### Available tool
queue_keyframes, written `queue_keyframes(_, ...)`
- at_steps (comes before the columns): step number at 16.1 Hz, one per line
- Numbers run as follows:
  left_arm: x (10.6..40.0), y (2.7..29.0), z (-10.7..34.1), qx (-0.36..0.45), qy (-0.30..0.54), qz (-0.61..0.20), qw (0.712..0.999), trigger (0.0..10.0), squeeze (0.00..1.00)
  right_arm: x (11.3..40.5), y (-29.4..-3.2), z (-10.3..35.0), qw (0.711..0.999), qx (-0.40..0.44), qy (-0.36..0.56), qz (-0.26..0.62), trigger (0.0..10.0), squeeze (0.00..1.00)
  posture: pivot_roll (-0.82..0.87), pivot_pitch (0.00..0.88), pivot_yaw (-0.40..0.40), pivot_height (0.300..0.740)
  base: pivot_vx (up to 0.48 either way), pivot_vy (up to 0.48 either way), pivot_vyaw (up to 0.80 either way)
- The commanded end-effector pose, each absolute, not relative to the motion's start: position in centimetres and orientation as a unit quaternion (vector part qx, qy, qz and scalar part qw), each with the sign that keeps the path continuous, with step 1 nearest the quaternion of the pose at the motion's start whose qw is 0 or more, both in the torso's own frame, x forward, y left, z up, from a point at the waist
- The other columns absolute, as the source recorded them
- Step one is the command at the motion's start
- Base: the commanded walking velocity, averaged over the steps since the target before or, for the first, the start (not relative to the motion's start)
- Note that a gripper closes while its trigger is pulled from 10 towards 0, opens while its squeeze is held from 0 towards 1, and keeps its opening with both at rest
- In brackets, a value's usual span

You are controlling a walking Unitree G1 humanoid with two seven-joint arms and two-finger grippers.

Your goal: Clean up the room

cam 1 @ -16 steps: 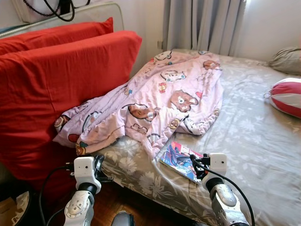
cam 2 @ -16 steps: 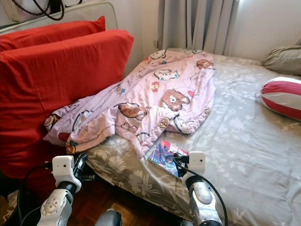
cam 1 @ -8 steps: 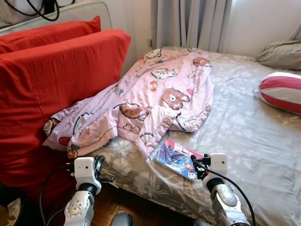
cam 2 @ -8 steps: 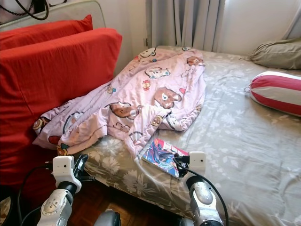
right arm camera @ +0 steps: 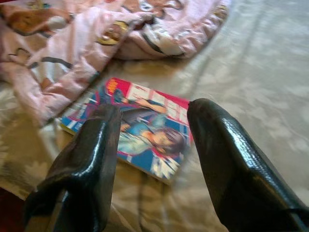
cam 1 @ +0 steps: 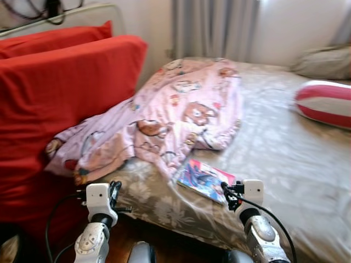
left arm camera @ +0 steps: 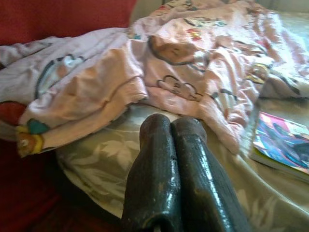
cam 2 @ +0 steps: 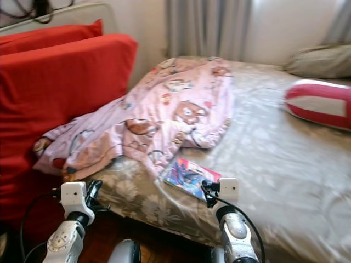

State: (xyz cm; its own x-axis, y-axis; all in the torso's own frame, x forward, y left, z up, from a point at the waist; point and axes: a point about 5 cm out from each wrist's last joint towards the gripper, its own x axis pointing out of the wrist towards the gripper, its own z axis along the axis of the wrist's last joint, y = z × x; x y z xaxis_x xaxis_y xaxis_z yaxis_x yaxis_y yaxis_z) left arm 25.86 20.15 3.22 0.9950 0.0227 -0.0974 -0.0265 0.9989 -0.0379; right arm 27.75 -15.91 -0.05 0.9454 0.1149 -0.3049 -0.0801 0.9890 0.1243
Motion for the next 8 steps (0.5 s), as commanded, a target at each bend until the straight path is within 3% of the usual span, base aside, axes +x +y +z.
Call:
queue_keyframes(1, 25.97, 19.96, 3.31, -0.019, 0.050, 0.007, 0.999, 10.0, 0.00, 27.70, -15.96, -0.06, 0.985, 0.056, 0.156, 0.050, 10.0, 0.00, 0.05, 0.000, 0.033, 0.609, 0.000, 0.000, 0.00)
queue_keyframes(5, 26.00, 19.92, 3.34, -0.018, 0.050, 0.005, 0.999, 10.0, 0.00, 27.64, -15.81, -0.05, 0.985, 0.047, 0.154, 0.062, 10.0, 0.00, 0.05, 0.000, 0.033, 0.609, 0.000, 0.000, 0.00)
queue_keyframes(8, 26.01, 19.89, 3.37, -0.017, 0.049, 0.003, 0.999, 10.0, 0.00, 27.58, -15.61, -0.01, 0.985, 0.046, 0.150, 0.070, 10.0, 0.00, 0.05, 0.000, 0.034, 0.609, 0.000, 0.000, 0.70)
